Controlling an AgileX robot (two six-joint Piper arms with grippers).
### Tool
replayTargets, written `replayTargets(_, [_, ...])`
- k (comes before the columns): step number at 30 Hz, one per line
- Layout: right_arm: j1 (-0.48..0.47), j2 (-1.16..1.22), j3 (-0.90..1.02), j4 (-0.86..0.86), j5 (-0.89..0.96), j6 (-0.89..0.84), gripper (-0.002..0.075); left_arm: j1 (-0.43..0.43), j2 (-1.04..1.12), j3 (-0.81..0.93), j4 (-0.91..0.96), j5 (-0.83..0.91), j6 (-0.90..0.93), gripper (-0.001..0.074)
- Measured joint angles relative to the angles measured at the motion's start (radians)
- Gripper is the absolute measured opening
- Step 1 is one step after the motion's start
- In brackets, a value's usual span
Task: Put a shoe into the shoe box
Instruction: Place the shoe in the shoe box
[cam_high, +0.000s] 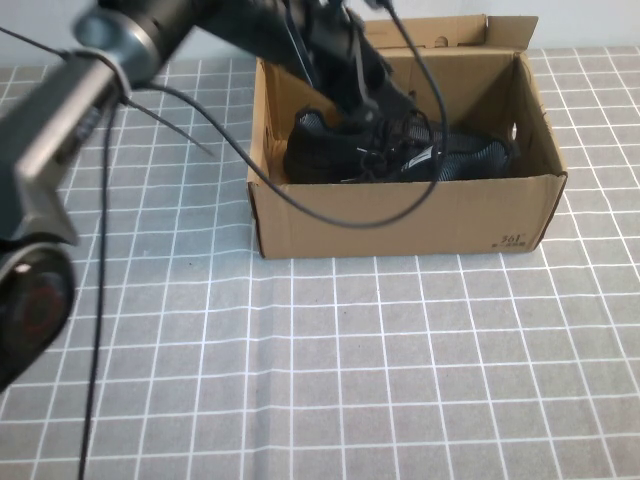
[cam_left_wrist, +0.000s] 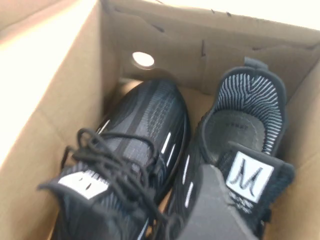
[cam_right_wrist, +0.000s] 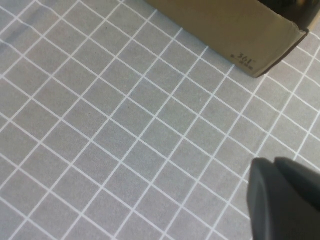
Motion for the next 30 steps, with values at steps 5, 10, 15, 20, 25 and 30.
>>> replayTargets(5, [0.000, 0.000, 0.000, 0.000, -0.011, 0.000, -0.0016, 0.000, -0.096, 0.000, 0.069, 0.045, -0.199, 0.0315])
replayTargets(10, [0.000, 0.000, -0.004, 0.002, -0.013, 0.011, -0.0016, 0.000, -0.152, -0.001, 0.082, 0.119, -0.348, 0.0078])
replayTargets(15, [0.000, -0.001, -0.011, 0.034, -0.011, 0.039, -0.0016, 0.000, -0.213, -0.001, 0.107, 0.146, -0.436, 0.0009])
replayTargets(20, [0.000, -0.025, -0.011, 0.067, 0.053, 0.041, -0.0016, 0.000, -0.337, -0.001, 0.211, 0.146, -0.520, 0.0002])
replayTargets(25, [0.000, -0.140, -0.011, 0.073, 0.117, 0.050, -0.0016, 0.000, -0.479, -0.001, 0.400, 0.158, -0.622, 0.0001])
replayTargets(30, [0.000, -0.337, -0.014, 0.079, 0.131, 0.092, -0.0016, 0.000, -0.626, -0.001, 0.509, 0.169, -0.692, 0.0001])
